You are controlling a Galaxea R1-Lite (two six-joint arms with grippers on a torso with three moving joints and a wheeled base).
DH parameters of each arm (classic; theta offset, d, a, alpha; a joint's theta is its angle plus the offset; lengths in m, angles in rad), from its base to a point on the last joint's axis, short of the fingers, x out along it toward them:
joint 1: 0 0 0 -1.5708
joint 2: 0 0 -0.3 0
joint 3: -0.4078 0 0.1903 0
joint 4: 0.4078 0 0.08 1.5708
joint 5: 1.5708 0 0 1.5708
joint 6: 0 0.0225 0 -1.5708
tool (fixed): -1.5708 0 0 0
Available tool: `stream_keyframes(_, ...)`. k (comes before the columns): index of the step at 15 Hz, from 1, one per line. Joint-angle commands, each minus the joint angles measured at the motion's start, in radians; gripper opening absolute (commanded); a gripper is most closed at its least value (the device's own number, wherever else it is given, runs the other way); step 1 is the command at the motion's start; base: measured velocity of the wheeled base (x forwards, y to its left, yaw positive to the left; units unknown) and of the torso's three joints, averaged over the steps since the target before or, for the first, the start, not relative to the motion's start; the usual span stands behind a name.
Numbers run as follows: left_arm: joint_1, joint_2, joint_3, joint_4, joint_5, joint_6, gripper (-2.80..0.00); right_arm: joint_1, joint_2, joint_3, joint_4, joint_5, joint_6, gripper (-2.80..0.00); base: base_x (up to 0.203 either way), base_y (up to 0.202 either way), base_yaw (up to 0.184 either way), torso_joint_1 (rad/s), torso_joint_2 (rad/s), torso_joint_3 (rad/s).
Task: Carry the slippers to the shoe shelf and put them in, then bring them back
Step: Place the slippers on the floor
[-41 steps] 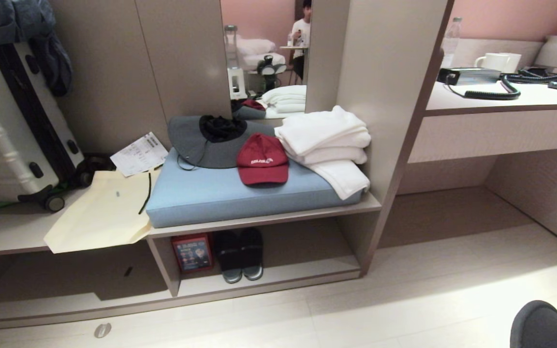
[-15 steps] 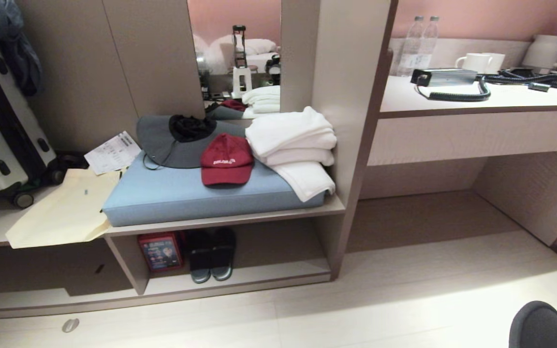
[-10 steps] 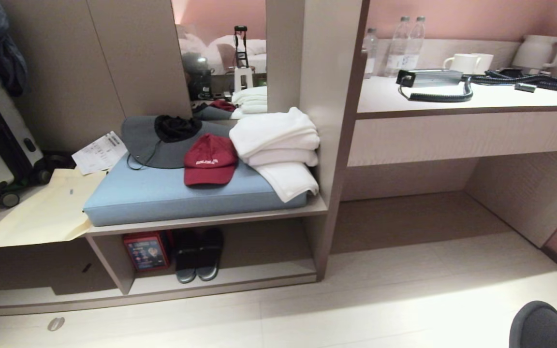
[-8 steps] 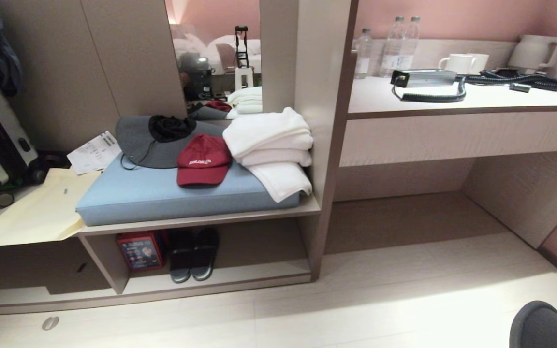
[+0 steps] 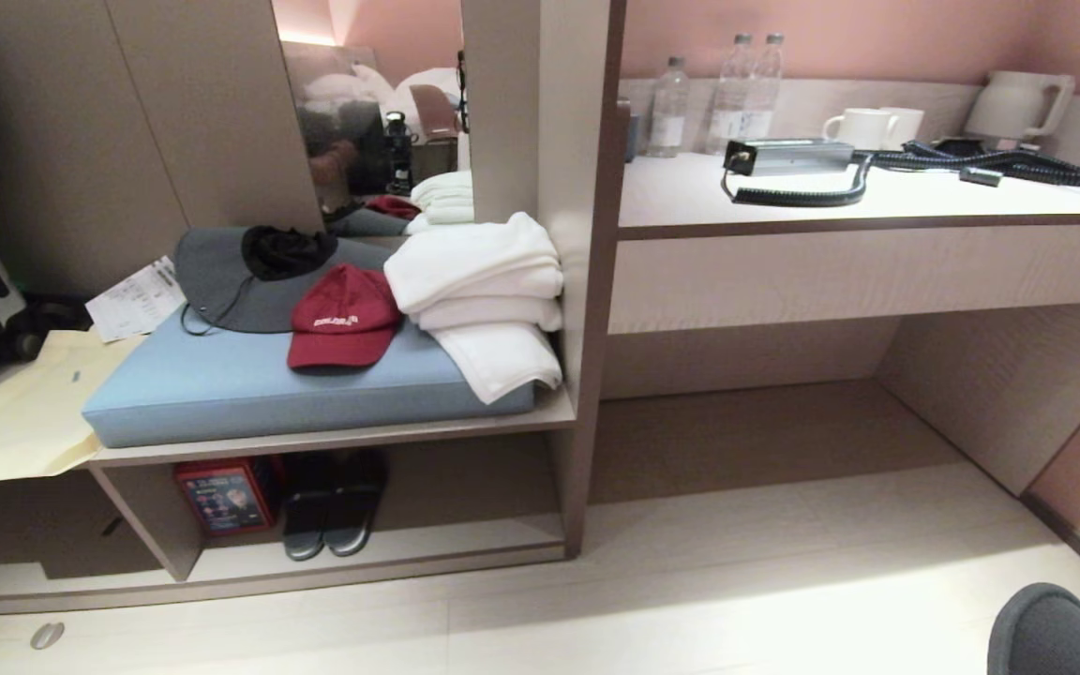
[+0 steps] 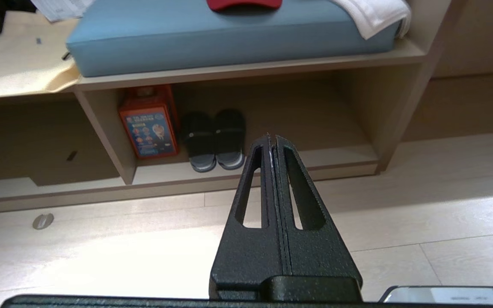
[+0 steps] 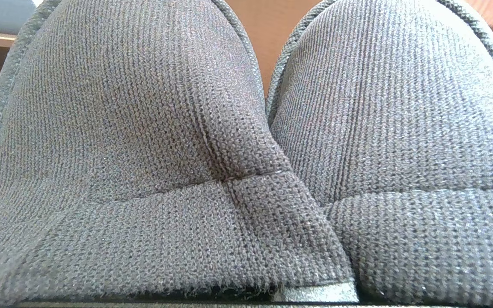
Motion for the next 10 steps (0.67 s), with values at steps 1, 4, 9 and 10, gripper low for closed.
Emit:
stream_keyframes(1,0.0,0.001,0.001,-0.002,0.0,0.0,-2.8,0.0,0.0,0.0,0.0,0.001,-0.001,-2.8,0.196,-0.192,0.004,0.009,0.0,0.002)
stream_keyframes(4,0.0,0.001,0.0,-0.003,0.0,0.0,-2.8,0.0,-0.002,0.0,0.0,0.002,0.001,-2.8,0.198,-0.197,0.002,0.004,0.0,0.004)
stream_keyframes(9,0.0,0.001,0.0,-0.002,0.0,-0.001,-2.8,0.0,0.0,0.0,0.0,0.002,-0.001,-2.8,0.062,-0.146,0.0,0.005,0.0,0.0)
stream_keyframes(10,0.0,0.001,0.0,-0.002,0.0,-0.001,-2.8,-0.001,0.0,0.0,0.0,0.002,-0.001,-2.8,0.001,-0.188,0.002,0.002,0.0,0.003)
